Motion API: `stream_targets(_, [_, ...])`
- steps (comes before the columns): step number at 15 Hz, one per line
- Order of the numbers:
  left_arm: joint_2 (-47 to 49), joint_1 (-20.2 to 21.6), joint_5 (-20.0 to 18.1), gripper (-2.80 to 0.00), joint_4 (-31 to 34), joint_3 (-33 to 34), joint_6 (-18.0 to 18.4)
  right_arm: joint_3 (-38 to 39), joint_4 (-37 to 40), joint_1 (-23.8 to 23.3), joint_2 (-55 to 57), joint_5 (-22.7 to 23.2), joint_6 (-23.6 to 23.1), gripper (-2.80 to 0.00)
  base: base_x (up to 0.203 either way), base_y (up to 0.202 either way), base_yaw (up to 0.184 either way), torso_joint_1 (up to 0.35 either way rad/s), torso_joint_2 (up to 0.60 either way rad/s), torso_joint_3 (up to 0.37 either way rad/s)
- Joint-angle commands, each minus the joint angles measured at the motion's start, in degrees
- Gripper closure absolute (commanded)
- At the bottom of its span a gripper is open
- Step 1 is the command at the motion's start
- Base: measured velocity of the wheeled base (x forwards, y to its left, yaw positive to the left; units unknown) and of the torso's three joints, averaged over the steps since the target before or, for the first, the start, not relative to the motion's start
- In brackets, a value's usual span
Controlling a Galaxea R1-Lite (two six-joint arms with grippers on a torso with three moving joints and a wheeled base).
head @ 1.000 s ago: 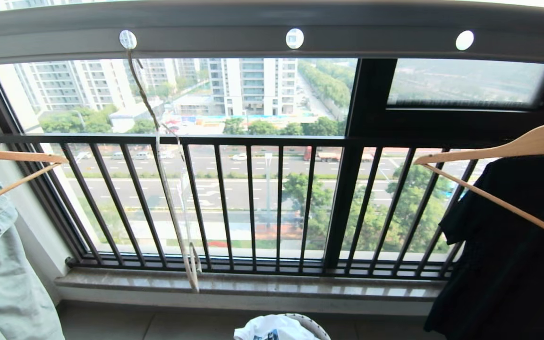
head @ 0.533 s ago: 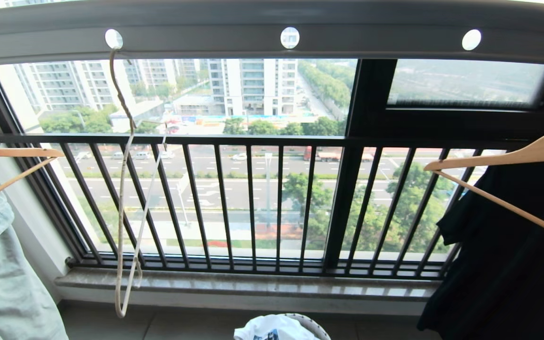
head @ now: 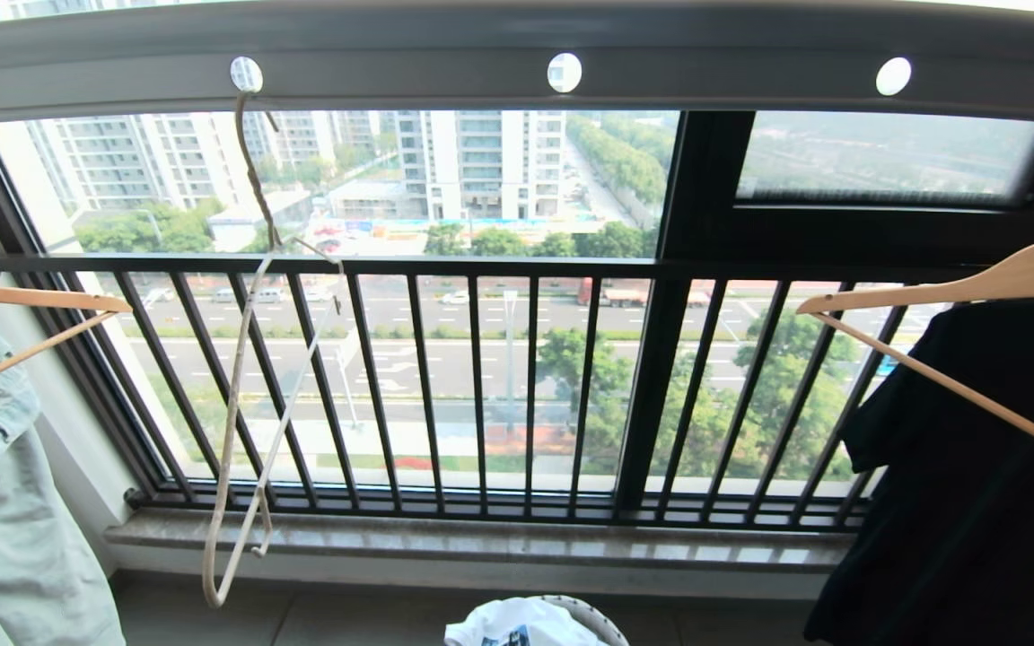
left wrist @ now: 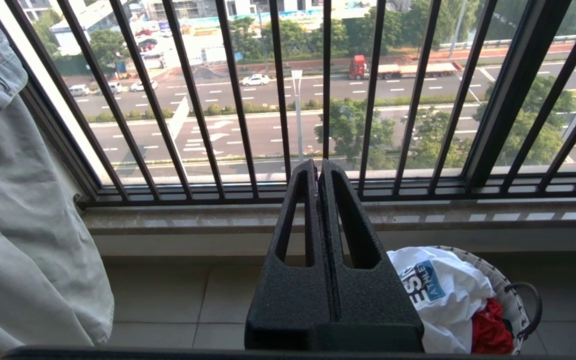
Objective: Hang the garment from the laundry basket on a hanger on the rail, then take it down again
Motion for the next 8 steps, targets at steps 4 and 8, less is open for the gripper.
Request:
stream_targets(4, [0.0,0.0,0.0,0.00,0.0,0.1,-0.2,0.1,-0.1,0.0,0.2,0.0,0.0,0.00,0.000,0.000,0.000,0.000,0.00,0.000])
stream_targets(8, [0.0,0.0,0.0,0.00,0.0,0.1,-0.2,0.1,0.0,0.0,0.2,0.0,0.0,0.00,0.000,0.000,0.000,0.000,0.00,0.000])
